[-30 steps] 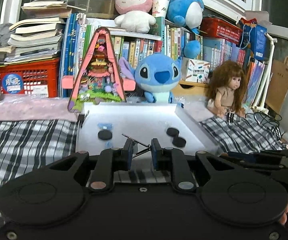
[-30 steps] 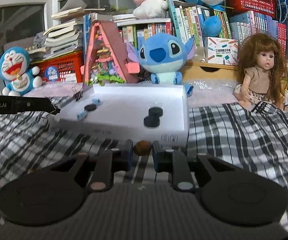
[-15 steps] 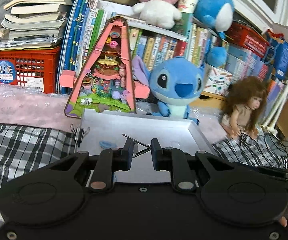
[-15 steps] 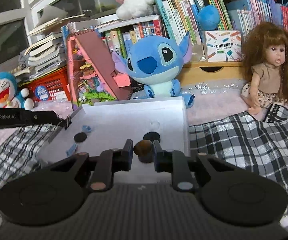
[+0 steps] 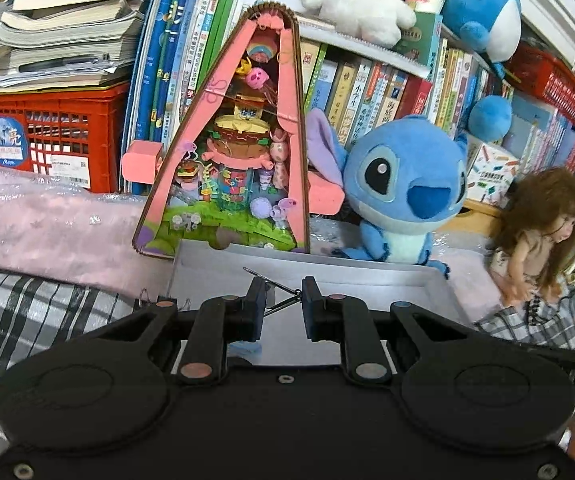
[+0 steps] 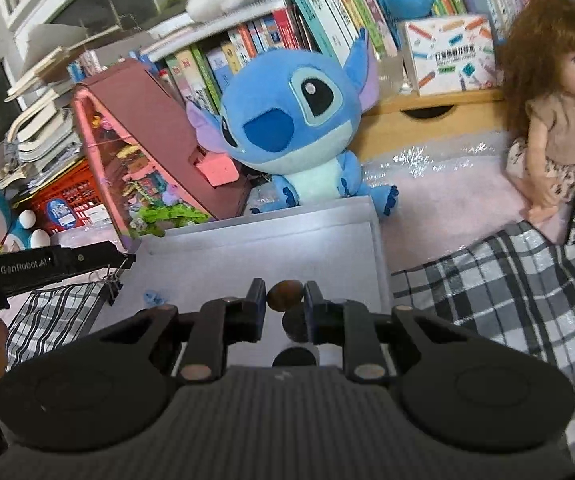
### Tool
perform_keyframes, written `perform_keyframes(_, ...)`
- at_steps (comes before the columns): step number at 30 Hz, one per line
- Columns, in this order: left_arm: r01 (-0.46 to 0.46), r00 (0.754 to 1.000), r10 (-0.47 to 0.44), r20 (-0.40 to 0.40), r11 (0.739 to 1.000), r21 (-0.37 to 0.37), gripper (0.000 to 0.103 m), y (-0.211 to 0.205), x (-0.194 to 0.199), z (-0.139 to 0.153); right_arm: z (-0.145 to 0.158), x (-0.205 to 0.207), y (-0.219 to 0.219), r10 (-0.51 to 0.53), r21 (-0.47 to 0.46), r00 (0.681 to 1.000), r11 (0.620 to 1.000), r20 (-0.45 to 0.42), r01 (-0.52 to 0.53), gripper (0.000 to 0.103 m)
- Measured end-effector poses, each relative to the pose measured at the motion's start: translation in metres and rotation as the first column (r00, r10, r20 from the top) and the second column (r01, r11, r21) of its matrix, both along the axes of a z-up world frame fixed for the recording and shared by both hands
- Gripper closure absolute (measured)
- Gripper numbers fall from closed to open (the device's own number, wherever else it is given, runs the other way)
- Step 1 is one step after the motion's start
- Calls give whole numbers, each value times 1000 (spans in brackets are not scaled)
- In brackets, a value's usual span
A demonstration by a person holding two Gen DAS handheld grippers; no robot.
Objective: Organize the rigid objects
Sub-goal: 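Lower the clip and brown ball toward the tray floor with both tools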
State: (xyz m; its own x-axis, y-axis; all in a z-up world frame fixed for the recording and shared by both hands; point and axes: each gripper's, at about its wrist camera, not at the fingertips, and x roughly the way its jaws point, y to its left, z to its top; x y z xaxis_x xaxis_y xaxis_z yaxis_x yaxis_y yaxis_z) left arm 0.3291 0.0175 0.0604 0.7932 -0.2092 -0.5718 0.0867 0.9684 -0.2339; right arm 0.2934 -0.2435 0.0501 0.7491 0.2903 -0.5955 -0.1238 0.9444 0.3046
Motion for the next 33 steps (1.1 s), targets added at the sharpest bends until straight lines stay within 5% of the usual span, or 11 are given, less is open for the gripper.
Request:
perform_keyframes(17, -12, 999, 13, -29, 999, 36, 85, 0, 35, -35, -26, 77, 24, -18, -63, 997, 998, -77, 14, 79)
perform_keyframes(33, 1, 1000, 1, -20, 996, 88, 85, -7, 39, -52, -46, 94, 30, -38, -95, 993, 995, -111, 27, 78)
